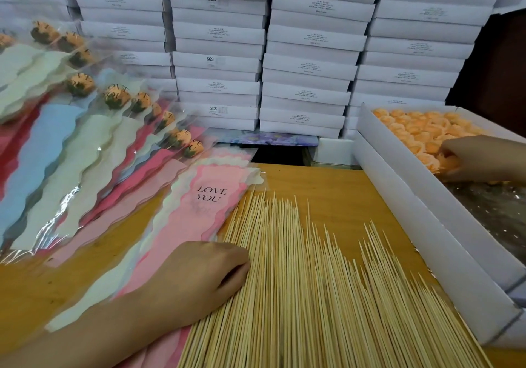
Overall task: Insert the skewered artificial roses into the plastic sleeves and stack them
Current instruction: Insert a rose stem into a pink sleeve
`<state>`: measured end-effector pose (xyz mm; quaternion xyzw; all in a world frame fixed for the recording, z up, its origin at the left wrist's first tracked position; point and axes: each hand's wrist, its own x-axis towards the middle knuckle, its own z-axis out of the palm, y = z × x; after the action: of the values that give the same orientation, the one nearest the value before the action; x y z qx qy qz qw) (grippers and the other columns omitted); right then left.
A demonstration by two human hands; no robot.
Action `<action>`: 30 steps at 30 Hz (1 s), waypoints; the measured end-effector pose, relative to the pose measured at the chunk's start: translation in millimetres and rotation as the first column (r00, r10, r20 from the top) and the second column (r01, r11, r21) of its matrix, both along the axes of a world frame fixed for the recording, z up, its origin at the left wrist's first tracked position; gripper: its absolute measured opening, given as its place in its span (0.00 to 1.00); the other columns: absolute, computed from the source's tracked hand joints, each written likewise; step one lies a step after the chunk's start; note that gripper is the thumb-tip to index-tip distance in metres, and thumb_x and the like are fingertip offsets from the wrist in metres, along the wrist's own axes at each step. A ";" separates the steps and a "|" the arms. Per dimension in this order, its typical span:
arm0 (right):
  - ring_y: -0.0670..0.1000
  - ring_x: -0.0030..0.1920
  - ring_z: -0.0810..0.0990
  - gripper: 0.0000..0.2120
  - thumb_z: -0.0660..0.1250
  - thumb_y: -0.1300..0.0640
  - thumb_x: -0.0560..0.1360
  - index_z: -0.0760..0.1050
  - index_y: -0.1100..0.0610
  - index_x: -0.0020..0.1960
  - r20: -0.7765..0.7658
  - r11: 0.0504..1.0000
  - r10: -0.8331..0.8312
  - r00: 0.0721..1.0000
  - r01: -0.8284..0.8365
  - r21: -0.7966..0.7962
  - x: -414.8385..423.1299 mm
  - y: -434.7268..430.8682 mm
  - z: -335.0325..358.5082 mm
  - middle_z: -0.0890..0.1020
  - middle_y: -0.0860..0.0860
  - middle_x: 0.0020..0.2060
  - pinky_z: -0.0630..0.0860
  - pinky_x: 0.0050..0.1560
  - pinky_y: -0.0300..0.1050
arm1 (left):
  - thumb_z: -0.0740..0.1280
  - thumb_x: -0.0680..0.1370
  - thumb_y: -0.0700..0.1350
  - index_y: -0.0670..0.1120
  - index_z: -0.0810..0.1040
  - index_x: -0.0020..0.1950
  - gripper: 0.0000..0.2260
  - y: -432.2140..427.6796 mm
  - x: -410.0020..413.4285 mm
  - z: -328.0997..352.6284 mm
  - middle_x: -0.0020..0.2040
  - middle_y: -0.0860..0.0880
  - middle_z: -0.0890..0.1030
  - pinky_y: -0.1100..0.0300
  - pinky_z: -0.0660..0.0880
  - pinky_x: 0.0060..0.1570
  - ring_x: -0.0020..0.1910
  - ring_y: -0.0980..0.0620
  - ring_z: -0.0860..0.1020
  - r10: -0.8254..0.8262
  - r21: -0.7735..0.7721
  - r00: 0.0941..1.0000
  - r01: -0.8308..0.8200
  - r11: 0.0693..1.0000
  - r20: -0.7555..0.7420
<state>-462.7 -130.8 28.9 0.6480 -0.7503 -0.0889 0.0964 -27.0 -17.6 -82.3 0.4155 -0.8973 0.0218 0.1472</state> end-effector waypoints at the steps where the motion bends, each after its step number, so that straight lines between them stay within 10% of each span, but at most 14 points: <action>1: 0.53 0.51 0.74 0.21 0.71 0.50 0.74 0.72 0.56 0.64 -0.004 1.000 0.005 1.000 -0.005 -0.003 -0.3 -0.9 -2.4 0.78 0.54 0.58 0.71 0.49 0.45 | 0.51 0.80 0.54 0.50 0.65 0.37 0.14 0.0 0.1 -0.2 0.34 0.53 0.73 0.56 0.71 0.35 0.34 0.53 0.71 -0.003 0.002 1.000 0.003 1.000 -0.004; 21: 0.50 0.37 0.75 0.18 0.67 0.41 0.71 0.72 0.55 0.51 0.121 0.983 -0.026 0.992 0.047 -0.178 -15.5 -5.3 -2.3 0.76 0.49 0.36 0.73 0.37 0.45 | 0.50 0.79 0.54 0.50 0.66 0.38 0.14 -0.8 1.1 -1.6 0.35 0.53 0.73 0.55 0.71 0.35 0.34 0.52 0.71 -0.005 -0.007 1.000 0.005 1.000 0.000; 30: 0.61 0.39 0.78 0.28 0.59 0.29 0.59 0.65 0.49 0.49 0.131 0.809 0.133 0.982 -0.031 -0.588 28.0 32.4 32.0 0.76 0.49 0.39 0.79 0.43 0.60 | 0.53 0.80 0.52 0.50 0.65 0.37 0.13 -0.6 0.6 -0.1 0.34 0.53 0.73 0.55 0.70 0.35 0.34 0.51 0.71 -0.001 -0.003 1.000 0.001 1.000 0.004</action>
<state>-434.7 -98.4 60.8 0.6242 -0.7179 0.2039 0.2312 -26.4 -18.2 -82.4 0.4148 -0.8978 0.0239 0.1459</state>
